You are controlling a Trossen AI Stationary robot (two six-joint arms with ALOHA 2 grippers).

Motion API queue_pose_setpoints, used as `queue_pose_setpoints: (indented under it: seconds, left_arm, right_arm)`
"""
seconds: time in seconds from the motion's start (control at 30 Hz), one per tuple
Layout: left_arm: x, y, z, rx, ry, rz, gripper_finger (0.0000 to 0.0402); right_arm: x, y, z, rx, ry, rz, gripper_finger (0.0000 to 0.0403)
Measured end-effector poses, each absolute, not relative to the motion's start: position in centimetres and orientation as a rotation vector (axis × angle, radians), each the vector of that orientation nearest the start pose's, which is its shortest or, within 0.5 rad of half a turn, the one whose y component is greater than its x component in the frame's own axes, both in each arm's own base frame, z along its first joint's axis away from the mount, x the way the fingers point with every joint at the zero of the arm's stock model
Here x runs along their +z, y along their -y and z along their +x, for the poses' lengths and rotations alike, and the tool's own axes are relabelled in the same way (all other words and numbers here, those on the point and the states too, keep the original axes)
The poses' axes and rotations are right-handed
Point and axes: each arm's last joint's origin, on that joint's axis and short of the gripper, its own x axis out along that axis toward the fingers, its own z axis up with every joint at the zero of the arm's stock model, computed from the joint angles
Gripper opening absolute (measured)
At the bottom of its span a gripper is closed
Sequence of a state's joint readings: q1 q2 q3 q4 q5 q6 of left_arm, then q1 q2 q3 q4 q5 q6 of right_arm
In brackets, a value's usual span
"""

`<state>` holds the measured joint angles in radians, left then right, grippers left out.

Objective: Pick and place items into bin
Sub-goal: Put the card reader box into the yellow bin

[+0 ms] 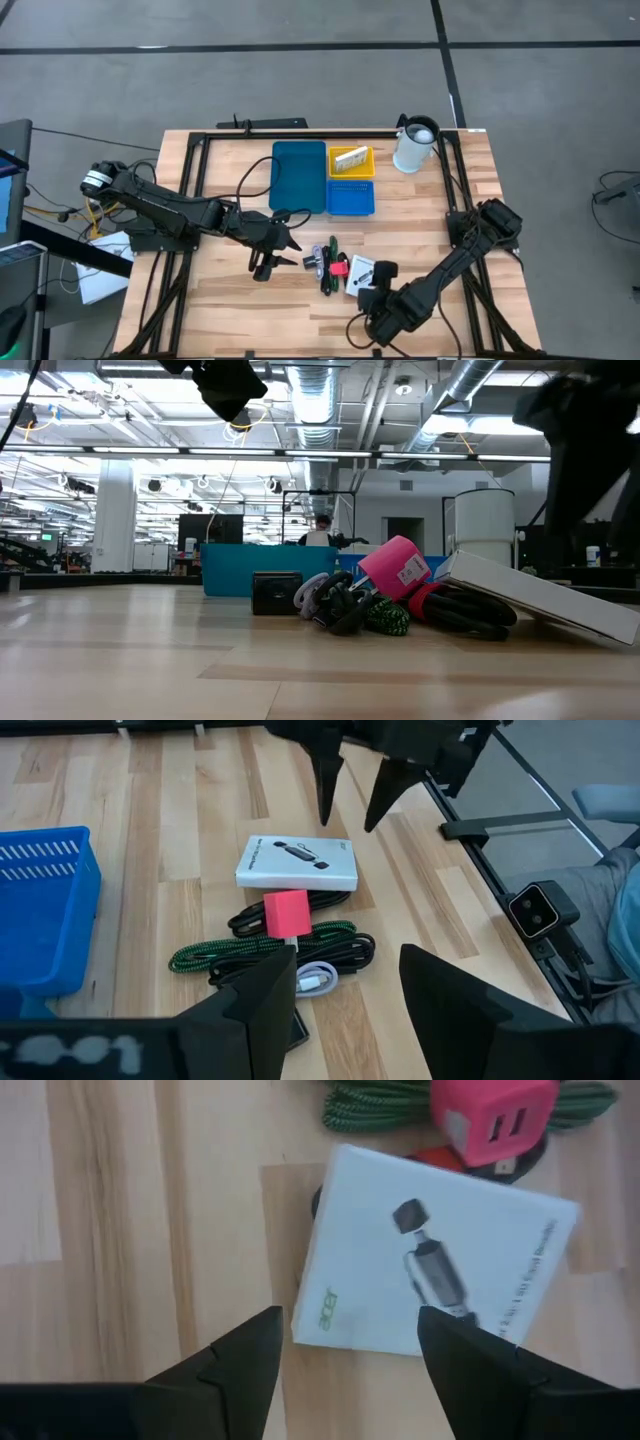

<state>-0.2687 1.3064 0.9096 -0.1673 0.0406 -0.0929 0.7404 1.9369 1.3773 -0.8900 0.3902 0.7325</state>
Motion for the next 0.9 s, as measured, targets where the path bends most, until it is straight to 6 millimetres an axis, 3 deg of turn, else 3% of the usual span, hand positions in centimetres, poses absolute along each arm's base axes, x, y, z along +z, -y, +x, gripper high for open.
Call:
queue_pose_setpoints:
  seconds: [0.27, 0.5, 0.7, 0.9]
  left_arm:
    - [26.7, 7.6, 27.1, -0.267, -0.580, -0.052, 0.0169]
    - [26.8, 7.6, 27.2, -0.251, -0.585, -0.107, 0.0169]
    - [27.4, 7.7, 27.0, -0.280, -0.546, -0.138, 0.0169]
    - [29.6, 7.7, 25.7, -0.315, -0.438, -0.116, 0.0169]
  right_arm:
    - [21.6, -22.2, 28.5, -0.221, -1.324, -0.280, 0.0230]
    - [25.5, -18.4, 30.4, -0.217, -1.449, -0.386, 0.0228]
    - [27.4, -14.3, 33.0, -0.015, -1.541, -0.340, 0.0216]
    - [27.6, -9.8, 34.6, 0.216, -1.617, -0.236, 0.0201]
